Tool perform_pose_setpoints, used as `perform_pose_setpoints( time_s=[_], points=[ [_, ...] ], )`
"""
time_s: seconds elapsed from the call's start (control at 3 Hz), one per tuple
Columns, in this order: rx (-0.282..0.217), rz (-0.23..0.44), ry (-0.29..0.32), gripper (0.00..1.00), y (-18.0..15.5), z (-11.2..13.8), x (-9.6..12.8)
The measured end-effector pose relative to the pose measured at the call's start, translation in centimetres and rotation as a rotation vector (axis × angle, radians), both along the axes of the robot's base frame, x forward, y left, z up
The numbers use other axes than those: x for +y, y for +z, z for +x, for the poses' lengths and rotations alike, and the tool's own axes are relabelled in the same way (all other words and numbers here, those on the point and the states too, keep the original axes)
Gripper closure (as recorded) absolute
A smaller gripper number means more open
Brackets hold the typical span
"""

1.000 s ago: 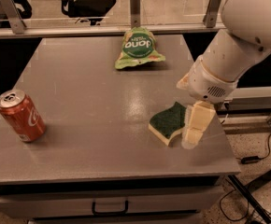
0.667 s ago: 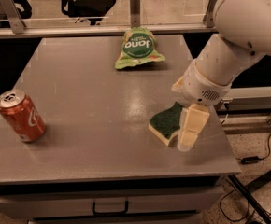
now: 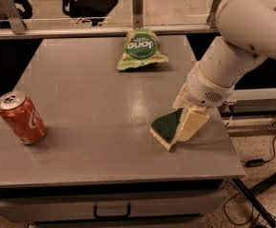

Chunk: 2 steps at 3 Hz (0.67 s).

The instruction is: Pick sponge

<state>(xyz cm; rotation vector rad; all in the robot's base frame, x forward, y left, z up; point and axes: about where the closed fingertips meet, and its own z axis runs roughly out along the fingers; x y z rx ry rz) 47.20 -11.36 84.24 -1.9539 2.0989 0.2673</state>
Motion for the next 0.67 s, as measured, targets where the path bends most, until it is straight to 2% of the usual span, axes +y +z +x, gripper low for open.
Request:
perform_pose_setpoints(
  time_s=[0.33, 0.67],
  points=[
    [-0.006, 0.005, -0.001, 0.77, 0.7, 0.2, -0.1],
    [-0.033, 0.048, 0.002, 1.00, 4.1, 0.3, -0.1]
  ],
)
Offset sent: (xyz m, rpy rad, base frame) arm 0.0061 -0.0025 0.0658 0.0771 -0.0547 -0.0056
